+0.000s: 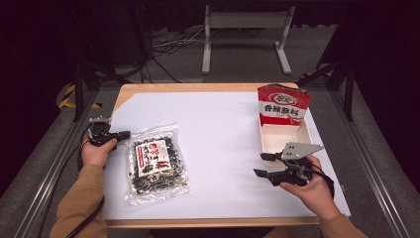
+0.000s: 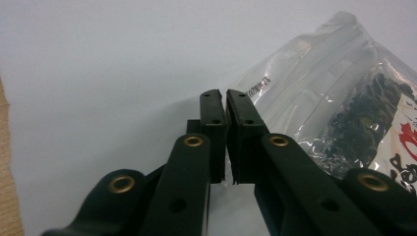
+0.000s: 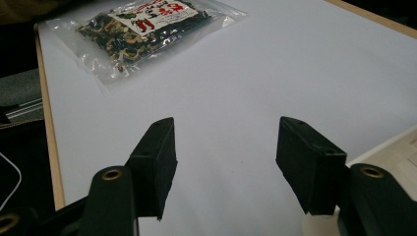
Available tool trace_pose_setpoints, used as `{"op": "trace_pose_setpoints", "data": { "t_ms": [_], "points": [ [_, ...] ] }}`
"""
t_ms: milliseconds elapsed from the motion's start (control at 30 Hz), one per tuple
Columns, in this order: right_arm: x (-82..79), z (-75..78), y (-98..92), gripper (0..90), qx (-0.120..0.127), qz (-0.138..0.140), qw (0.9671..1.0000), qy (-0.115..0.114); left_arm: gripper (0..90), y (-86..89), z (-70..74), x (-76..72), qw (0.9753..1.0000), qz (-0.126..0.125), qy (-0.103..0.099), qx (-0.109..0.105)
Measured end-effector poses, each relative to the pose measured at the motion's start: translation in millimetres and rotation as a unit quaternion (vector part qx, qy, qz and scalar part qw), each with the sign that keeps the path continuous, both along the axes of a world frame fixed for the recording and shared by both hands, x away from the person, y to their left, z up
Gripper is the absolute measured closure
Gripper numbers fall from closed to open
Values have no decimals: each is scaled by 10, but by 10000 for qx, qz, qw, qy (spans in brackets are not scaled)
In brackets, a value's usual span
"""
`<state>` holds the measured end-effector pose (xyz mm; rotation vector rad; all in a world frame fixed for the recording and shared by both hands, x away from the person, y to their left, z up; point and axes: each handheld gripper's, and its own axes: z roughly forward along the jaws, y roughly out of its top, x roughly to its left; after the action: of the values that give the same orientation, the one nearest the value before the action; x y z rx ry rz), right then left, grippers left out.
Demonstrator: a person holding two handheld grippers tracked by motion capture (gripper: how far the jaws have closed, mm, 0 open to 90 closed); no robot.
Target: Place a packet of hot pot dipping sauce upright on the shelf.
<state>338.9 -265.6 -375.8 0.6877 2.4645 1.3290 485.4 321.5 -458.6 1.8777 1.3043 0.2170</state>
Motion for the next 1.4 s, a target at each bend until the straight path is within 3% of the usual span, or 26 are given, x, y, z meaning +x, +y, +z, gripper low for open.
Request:
{"op": "trace_pose_setpoints", "data": {
  "t_ms": [267, 400, 500, 567, 600, 900, 1100, 1267, 1400],
  "points": [
    [6, -1, 5, 402, 6, -2, 10000, 10, 900, 20, 58, -26, 10000, -7, -87, 22],
    [7, -1, 6, 407, 17, -3, 10000, 17, 900, 27, 99, -44, 9998, 15, -116, -167],
    [9, 2, 6, 412, 24, -2, 10000, 19, 900, 28, 153, -61, 9997, -6, -176, -170],
    [9, 5, 6, 418, 39, 7, 10000, 24, 900, 12, 233, -88, 9990, -44, -233, -379],
    [9, 5, 6, 418, 39, 7, 10000, 24, 900, 12, 233, -88, 9990, -44, -233, -379],
    [65, 47, 68, 442, 94, 117, 9999, 11, 900, -146, 540, -196, 9968, -204, -681, -356],
    [89, 149, 93, 446, 197, 181, 9996, -96, 900, -246, 801, -343, 9919, -348, -1119, -500],
    [114, 211, 94, 451, 206, 180, 9995, -164, 900, -303, 916, -426, 9889, -471, -1286, -571],
    [142, 333, 132, 468, 272, 216, 9990, -269, 900, -332, 1041, -519, 9839, -594, -1520, -725]
  ]
}}
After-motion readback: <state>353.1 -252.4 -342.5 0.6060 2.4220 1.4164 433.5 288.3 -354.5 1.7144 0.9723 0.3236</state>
